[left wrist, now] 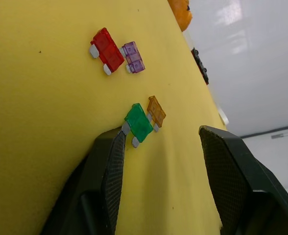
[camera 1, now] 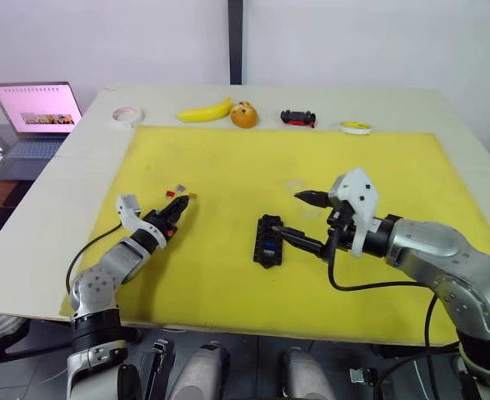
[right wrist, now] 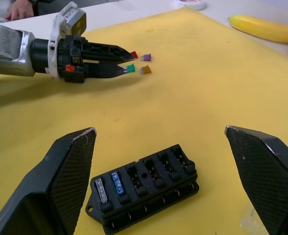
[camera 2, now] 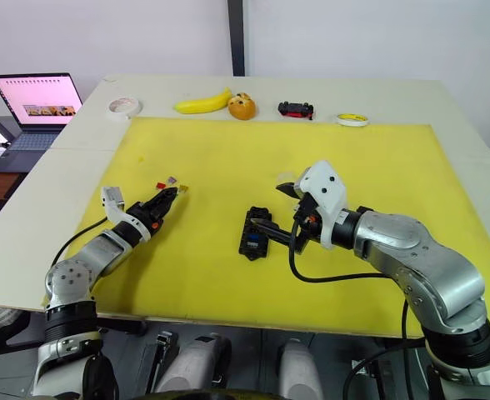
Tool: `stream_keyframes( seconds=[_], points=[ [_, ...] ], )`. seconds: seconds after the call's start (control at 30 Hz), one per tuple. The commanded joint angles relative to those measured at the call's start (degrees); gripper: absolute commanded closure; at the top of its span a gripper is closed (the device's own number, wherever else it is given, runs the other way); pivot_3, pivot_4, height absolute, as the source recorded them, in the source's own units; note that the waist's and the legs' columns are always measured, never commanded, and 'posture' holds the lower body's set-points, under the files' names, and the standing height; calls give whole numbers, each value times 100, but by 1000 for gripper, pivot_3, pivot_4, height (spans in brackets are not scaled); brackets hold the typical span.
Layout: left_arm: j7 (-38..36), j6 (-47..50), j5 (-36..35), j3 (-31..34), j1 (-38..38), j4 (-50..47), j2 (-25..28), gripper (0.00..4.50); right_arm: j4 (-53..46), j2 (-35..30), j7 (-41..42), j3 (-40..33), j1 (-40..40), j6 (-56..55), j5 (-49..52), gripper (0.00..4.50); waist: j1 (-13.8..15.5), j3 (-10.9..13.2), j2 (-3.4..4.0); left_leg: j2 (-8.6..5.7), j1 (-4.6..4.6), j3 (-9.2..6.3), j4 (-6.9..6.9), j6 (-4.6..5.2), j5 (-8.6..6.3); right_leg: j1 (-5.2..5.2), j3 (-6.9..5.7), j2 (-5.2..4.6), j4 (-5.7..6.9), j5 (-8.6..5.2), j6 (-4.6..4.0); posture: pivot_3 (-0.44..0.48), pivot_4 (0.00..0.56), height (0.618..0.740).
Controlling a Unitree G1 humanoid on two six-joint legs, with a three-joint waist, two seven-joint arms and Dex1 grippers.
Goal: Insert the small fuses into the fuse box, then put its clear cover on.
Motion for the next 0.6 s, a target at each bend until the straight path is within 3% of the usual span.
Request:
stream_keyframes(
  seconds=[0.03,0.17,0.3,0.6],
  points=[
    [-8,89,178,-109,-40,274,-36,1952,-179,-16,-24,-146,-64,-39,41,0,0,0,0,0,0,-1,0,0,0,2,0,0,0,0,0,0,150,740],
    [-44,94,212,-93,-42,310,-57,1952,-181,-23,-30,-171,-56,-35,33,0,2,0,0,0,0,-2,-1,0,0,2,-1,0,0,0,0,0,150,740],
    [-39,112,207,-56,-36,310,-90,3320,-202,-33,-32,-207,-37,-22,44,0,-4,0,0,0,-1,-2,-1,0,0,2,-2,0,0,0,0,0,150,740],
    [11,115,269,2,-3,339,-139,3320,-261,-86,8,-246,74,-24,47,0,-9,0,-1,1,-1,-1,-11,-1,0,-2,-2,0,-2,0,1,0,150,740]
  ],
)
